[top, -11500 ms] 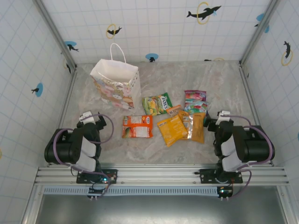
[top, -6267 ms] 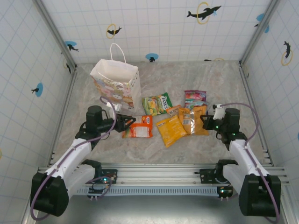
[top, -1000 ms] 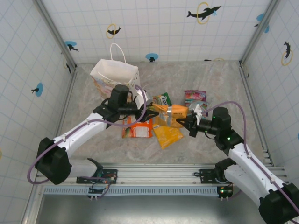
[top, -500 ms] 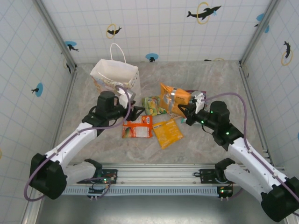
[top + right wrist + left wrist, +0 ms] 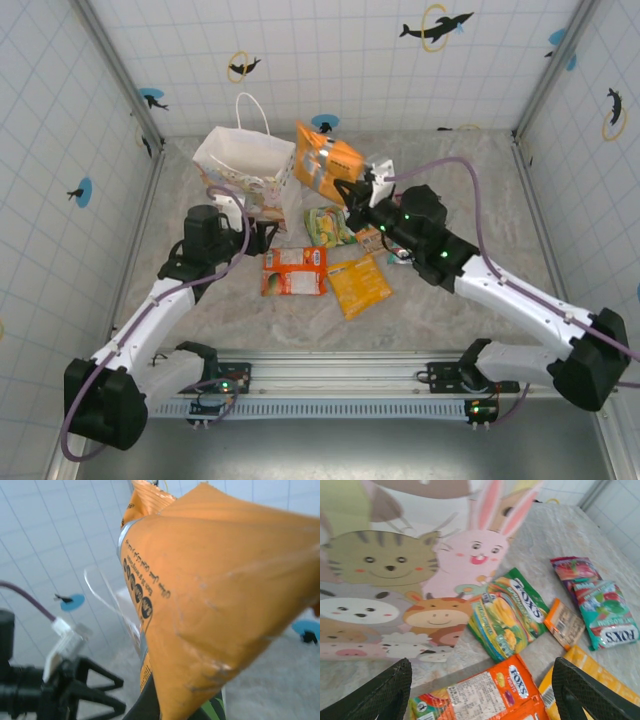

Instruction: Place the snacks into the paper bag

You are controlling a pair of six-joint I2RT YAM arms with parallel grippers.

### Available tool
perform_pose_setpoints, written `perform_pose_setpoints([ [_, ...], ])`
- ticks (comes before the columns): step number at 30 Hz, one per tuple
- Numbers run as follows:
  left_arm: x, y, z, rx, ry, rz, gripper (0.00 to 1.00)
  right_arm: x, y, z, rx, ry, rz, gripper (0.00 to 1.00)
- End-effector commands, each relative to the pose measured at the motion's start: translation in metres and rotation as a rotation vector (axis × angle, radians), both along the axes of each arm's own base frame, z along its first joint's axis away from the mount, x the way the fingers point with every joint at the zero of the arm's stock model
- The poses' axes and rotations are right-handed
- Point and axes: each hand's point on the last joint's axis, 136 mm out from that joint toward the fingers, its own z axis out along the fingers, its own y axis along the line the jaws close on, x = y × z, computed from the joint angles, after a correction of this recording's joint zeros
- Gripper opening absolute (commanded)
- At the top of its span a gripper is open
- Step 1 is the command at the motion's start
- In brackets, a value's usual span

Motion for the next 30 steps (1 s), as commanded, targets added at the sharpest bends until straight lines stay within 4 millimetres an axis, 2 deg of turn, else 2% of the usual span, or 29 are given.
perform_pose_setpoints([
  [1,0.008,0.02,0.001,0.001,0.026,0.13,0.74,0.012,0.006,0.066,0.168,-0.147,-0.043,0.0],
  [6,0.012,0.032,0.002,0.007,0.041,0.214,0.75,0.031,0.045,0.08,0.208,-0.162,0.017,0.0],
  [19,0.013,0.027,0.008,-0.021,0.042,0.197,0.75,0.076,0.123,0.072,0.232,-0.154,0.13,0.0],
  [24,0.013,0.027,0.01,-0.023,0.036,0.195,0.75,0.093,0.151,0.06,0.232,-0.111,0.171,0.0],
  [30,0.012,0.029,0.009,-0.015,0.037,0.203,0.75,0.115,0.169,0.033,0.206,-0.056,0.147,0.0],
])
